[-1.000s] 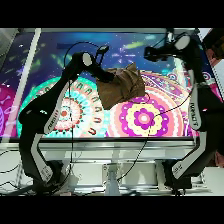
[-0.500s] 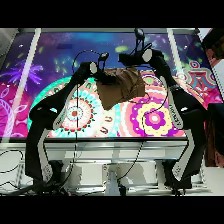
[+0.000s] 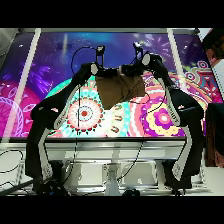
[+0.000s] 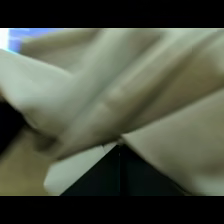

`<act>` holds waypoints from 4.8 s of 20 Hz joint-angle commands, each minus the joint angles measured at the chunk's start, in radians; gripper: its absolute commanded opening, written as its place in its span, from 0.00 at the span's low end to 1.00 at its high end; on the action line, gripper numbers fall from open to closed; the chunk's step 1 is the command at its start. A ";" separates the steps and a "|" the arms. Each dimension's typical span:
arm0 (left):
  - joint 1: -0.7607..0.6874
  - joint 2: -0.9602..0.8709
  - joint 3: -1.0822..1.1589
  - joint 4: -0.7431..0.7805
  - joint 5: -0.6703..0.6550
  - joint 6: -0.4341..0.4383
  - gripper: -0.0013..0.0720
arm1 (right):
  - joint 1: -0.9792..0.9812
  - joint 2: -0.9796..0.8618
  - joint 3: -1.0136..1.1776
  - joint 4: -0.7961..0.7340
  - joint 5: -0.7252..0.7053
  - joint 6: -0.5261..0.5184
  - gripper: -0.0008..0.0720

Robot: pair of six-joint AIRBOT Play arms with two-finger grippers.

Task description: Fold the clothes and pants, and hang the long-sleeved shirts on hangers.

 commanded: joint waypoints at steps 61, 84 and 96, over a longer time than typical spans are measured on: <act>0.003 0.296 0.000 0.017 -0.267 0.227 0.04 | -0.104 -0.162 -0.008 0.559 0.171 -0.207 0.06; 0.061 0.795 0.000 0.301 -0.454 0.257 0.04 | -0.956 0.500 0.045 -0.056 0.377 -0.051 0.06; 0.061 0.880 0.000 0.338 -0.509 0.257 0.03 | -1.498 0.565 -0.142 -0.443 0.800 -0.021 0.06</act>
